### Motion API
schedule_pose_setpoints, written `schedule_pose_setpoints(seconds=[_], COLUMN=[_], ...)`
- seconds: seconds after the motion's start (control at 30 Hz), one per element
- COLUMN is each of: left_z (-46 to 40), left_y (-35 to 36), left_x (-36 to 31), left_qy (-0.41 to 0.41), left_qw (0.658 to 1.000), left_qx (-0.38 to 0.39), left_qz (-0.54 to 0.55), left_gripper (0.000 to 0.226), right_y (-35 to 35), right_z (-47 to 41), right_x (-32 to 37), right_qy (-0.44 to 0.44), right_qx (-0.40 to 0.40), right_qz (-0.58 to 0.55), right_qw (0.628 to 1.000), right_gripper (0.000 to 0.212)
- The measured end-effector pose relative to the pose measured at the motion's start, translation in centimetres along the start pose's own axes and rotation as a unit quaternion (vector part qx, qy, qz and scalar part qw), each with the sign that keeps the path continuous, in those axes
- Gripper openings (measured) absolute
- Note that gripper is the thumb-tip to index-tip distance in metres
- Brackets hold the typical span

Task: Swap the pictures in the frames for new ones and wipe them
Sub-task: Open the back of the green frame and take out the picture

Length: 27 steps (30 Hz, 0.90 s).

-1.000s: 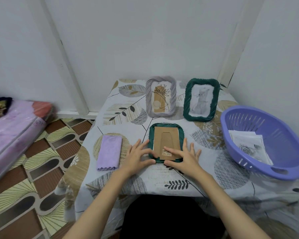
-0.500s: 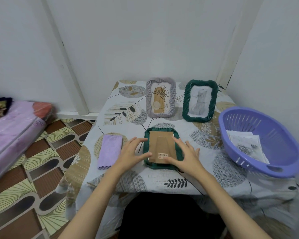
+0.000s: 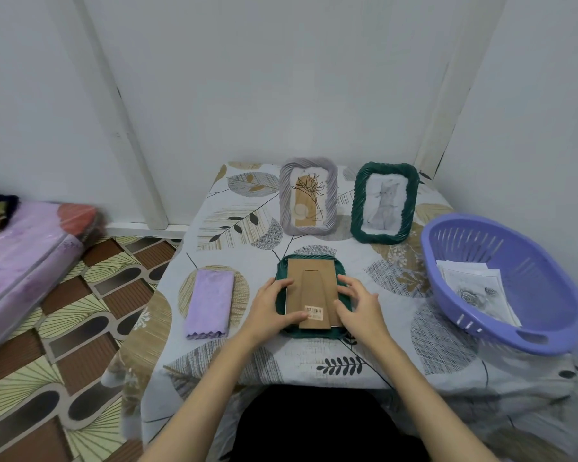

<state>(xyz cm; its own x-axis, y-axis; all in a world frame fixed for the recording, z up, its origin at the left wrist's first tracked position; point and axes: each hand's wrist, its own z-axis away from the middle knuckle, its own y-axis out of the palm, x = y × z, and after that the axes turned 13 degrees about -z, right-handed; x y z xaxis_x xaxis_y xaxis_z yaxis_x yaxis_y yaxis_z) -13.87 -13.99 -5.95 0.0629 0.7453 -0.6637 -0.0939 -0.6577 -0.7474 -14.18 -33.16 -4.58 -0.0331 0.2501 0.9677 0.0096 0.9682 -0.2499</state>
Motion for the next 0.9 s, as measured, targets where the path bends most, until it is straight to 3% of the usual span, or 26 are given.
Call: schedule_pose_setpoints(seconds=[0.1,0.3,0.7,0.9], left_z=[0.2,0.5,0.6,0.3], left_y=[0.1,0.1,-1.1,-1.1], left_x=[-0.2,-0.4,-1.6,-2.0], left_qy=[0.014,0.041,0.036,0.039], left_qw=[1.000,0.997,0.993,0.990], left_qx=[-0.016,-0.054,-0.057,-0.049], left_qz=[-0.014,-0.023,0.101,0.129], left_gripper=[0.078,0.073,0.075,0.075], right_y=[0.2,0.7,0.7,0.6], right_z=[-0.1,0.3,-1.1,-2.6], right_x=[-0.2,0.4,1.6,1.2], right_qy=[-0.028,-0.027,0.013,0.052], right_qx=[-0.006,-0.030,-0.076,-0.098], right_qz=[0.036,-0.023,-0.125,-0.148], right_qw=[0.999,0.999,0.989,0.983], right_gripper=[0.045,0.051,0.054,0.040])
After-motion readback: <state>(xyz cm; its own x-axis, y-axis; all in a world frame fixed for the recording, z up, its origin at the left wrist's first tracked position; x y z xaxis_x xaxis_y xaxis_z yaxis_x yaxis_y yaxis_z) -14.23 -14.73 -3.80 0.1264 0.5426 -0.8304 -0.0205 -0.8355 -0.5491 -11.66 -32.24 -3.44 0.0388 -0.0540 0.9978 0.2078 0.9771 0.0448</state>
